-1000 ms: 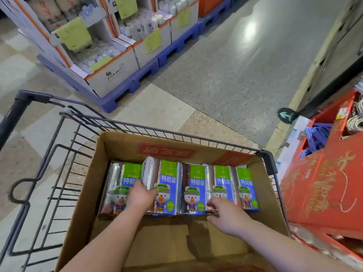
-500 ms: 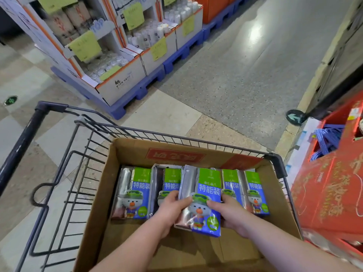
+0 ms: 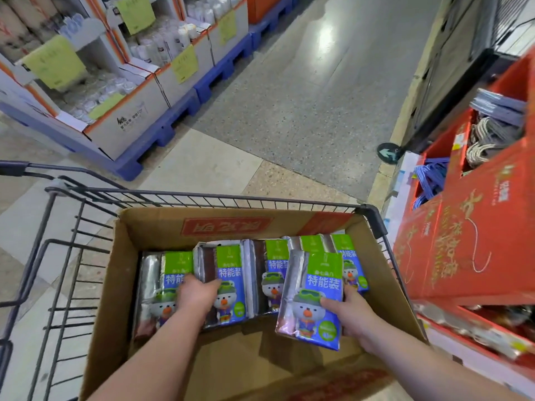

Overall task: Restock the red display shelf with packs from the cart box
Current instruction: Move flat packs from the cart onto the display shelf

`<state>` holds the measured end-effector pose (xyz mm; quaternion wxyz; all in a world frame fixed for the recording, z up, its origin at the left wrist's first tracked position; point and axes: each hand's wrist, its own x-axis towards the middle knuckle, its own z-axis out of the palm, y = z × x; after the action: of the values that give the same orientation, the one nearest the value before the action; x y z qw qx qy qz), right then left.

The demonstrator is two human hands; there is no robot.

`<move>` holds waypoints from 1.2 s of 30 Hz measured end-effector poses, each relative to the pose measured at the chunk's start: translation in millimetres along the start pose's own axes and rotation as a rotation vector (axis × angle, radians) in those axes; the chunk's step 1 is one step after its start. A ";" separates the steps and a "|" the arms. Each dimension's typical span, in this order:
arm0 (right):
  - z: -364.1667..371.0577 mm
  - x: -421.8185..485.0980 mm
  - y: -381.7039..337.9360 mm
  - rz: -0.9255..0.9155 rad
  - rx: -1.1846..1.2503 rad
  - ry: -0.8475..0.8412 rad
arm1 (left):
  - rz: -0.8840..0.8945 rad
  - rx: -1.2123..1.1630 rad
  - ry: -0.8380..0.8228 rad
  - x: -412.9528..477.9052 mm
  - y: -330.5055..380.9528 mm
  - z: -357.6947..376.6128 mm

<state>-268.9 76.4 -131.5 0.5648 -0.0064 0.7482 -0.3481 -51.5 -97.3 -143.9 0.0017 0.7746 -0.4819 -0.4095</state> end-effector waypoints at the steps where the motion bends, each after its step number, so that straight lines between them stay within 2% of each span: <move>1: -0.1 -0.9 1.8 -0.005 0.006 -0.002 | 0.007 0.014 0.004 1.2 1.3 0.6; 6: 1.8 -1.9 8.4 -0.035 0.026 0.006 | 0.028 -0.004 -0.079 -7.3 9.5 6.0; 9: 3.6 -7.6 10.1 -0.063 0.033 0.017 | 0.062 -0.046 -0.067 -17.7 6.3 3.5; 13: 4.1 -16.6 7.0 -0.115 0.013 0.054 | 0.124 -0.238 -0.045 -35.0 1.8 -8.6; 17: 2.6 -26.7 3.7 -0.156 0.019 0.076 | 0.164 -0.422 -0.151 -53.6 9.8 -16.6; 21: -8.8 -45.0 -0.4 -0.241 -0.010 0.120 | 0.260 -0.446 -0.283 -78.3 21.5 -11.1; 26: -45.6 -70.3 11.1 -0.315 -0.006 0.200 | 0.360 -0.456 -0.424 -119.0 35.7 7.4; 36: -174.8 -152.0 87.0 -0.391 0.244 0.442 | 0.550 -0.351 -0.712 -246.1 72.8 85.2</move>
<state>-329.0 293.3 -28.7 0.3075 -0.0062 0.7902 -0.5301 -209.2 81.2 -15.9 0.0756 0.4182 -0.5629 -0.7089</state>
